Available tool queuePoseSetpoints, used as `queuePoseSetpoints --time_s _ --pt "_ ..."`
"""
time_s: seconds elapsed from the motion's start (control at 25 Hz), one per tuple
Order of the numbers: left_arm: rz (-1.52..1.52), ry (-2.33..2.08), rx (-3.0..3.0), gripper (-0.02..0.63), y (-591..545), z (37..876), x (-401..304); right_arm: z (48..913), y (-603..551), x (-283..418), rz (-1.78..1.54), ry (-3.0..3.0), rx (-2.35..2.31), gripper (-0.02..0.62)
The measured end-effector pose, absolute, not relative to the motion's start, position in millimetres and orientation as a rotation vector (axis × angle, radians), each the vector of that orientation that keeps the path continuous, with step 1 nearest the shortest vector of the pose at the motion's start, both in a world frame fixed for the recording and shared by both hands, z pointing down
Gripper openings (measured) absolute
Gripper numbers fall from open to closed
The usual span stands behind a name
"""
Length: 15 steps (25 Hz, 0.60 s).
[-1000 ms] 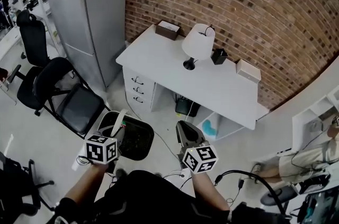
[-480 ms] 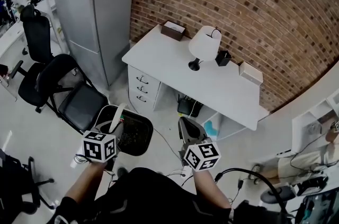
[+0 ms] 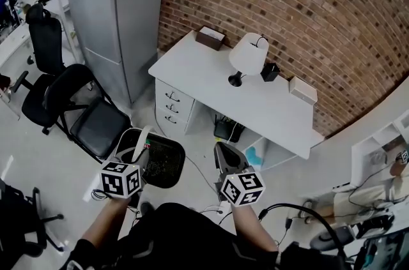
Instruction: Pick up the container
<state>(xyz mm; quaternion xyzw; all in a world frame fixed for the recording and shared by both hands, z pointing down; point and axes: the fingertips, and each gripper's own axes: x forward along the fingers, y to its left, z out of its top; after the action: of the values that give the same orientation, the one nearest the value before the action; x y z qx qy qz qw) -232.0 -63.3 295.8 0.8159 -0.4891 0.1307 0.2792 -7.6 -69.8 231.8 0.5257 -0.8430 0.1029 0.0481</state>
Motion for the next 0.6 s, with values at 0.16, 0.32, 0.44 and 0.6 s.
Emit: queuePoseSetpoints --time_s 0.16,0.32,0.44,0.6 --pt "0.336 -1.321 2.190 0.075 -62.9 295.3 -229.5 232.9 -68.4 -7.7 0.294 -2.567 1.589 0.008" --pt "0.328 -1.340 2.180 0.074 -61.0 295.1 -230.3 234.4 -66.2 -9.4 0.294 -2.568 1.579 0.008" --pt "0.323 -1.352 2.179 0.075 -61.9 294.2 -229.5 234.5 -68.1 -6.0 0.297 -2.566 1.580 0.008" --pt "0.341 -1.358 2.167 0.075 -61.2 298.9 -236.2 239.6 -68.0 -9.2 0.314 -2.573 1.581 0.008"
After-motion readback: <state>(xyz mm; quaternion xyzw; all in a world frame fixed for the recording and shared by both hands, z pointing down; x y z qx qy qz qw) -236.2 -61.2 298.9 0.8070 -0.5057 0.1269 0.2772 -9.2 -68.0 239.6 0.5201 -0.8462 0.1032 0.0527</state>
